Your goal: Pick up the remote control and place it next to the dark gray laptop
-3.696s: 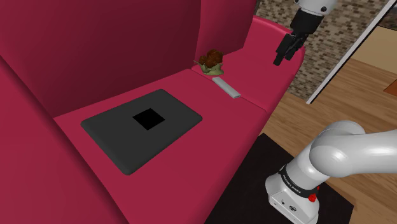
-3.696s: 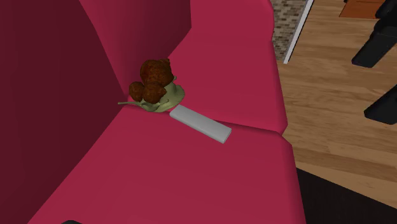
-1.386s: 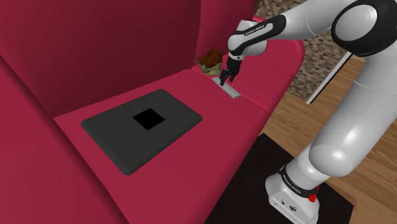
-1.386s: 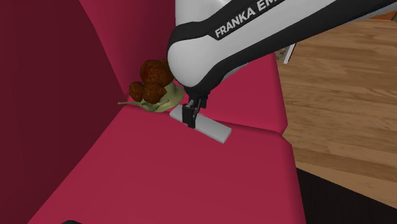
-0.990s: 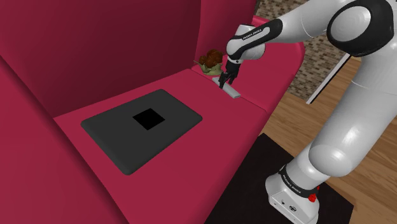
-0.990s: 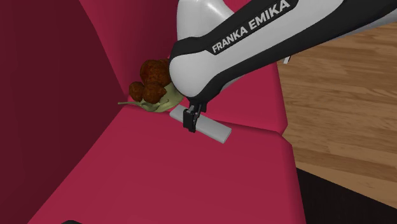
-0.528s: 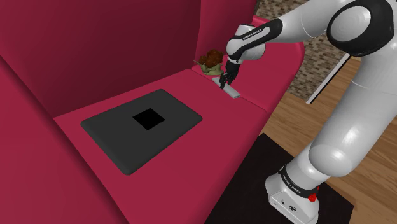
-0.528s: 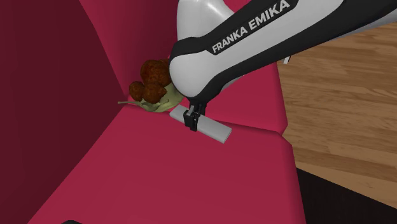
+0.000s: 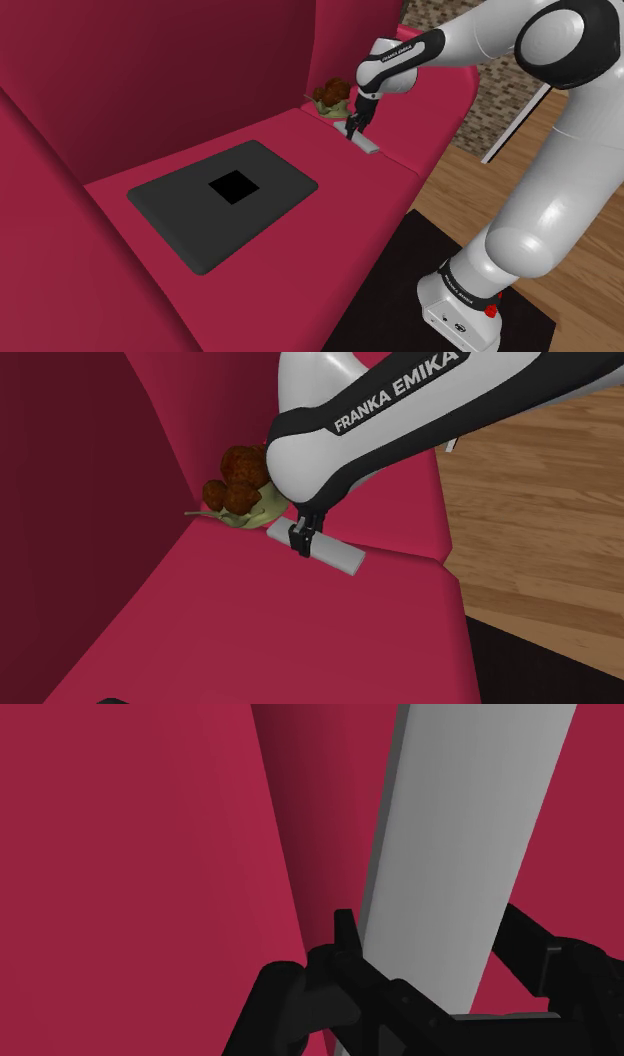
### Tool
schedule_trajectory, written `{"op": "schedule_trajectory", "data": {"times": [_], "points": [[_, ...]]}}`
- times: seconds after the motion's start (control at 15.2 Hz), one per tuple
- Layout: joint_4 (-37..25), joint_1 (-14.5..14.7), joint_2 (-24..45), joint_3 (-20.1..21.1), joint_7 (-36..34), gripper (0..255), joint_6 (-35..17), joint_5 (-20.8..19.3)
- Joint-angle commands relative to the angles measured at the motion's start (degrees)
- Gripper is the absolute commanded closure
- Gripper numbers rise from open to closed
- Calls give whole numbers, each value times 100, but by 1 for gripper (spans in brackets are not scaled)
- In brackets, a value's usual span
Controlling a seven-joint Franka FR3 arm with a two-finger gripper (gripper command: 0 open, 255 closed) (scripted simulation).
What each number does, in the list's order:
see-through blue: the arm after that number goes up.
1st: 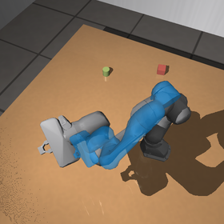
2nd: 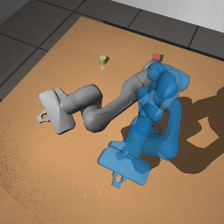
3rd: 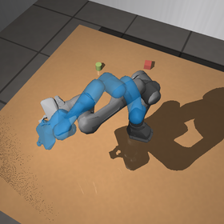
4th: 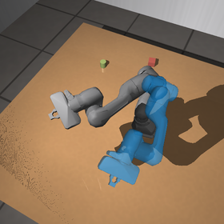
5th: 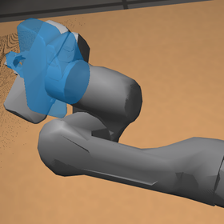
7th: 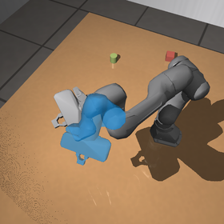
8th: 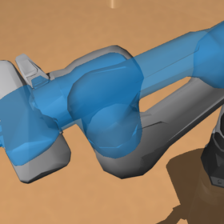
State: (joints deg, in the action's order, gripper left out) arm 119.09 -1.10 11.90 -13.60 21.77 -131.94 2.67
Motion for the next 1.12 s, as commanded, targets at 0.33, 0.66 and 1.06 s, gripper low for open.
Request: {"op": "schedule_trajectory", "data": {"times": [0.33,0.66,1.06], "points": [[-188,25,-272,-19,-59,255,453,-91],[-368,37,-452,-29,-94,255,808,-149],[-601,46,-620,-35,-125,255,1203,-199]]}}
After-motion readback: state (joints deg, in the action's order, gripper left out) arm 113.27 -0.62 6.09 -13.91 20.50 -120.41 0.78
